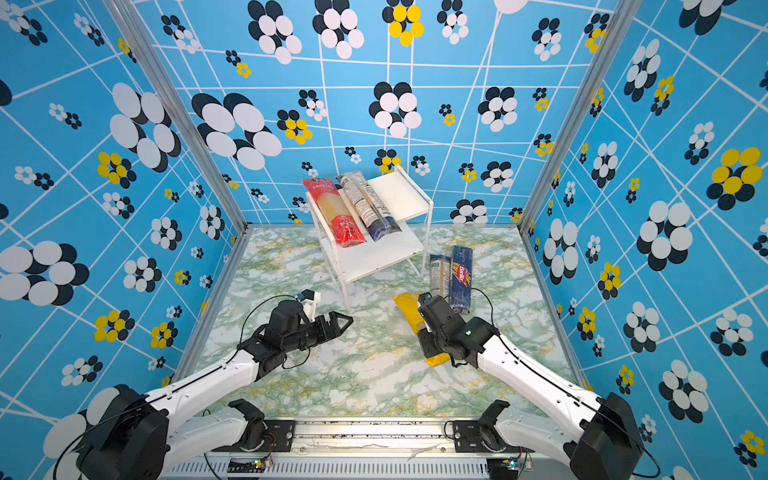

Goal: Place and organize the pasta boxes and bags onto the shelf
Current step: 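Raise the PASTATIME pack upright with the right gripper toward the shelf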

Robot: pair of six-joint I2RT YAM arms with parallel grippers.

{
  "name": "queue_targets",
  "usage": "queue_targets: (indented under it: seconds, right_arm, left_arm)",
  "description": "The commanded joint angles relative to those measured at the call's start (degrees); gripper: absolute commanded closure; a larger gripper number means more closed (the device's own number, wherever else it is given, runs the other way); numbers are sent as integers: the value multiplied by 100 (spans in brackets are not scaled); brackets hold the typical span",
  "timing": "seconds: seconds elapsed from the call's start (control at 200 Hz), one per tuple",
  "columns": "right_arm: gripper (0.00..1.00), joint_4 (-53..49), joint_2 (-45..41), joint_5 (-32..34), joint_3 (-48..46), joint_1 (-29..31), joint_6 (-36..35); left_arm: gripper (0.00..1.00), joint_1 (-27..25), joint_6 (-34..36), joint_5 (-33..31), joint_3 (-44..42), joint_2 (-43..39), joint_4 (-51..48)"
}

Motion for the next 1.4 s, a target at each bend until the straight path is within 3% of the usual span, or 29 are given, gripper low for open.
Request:
queue_targets:
  seconds: [0.0, 0.805, 1.395]
  right_arm:
    - [100, -80, -319, 355, 487, -48, -109]
    - [100, -1598, -1009, 1715, 1588, -186, -686]
    - [100, -1805, -872, 2701, 2964, -212, -1576]
  left_arm:
    - [1, 41, 35, 74, 40, 80, 70]
    - [1, 41, 31, 163, 113, 204, 151]
    - [1, 46, 40, 170, 136, 209, 96]
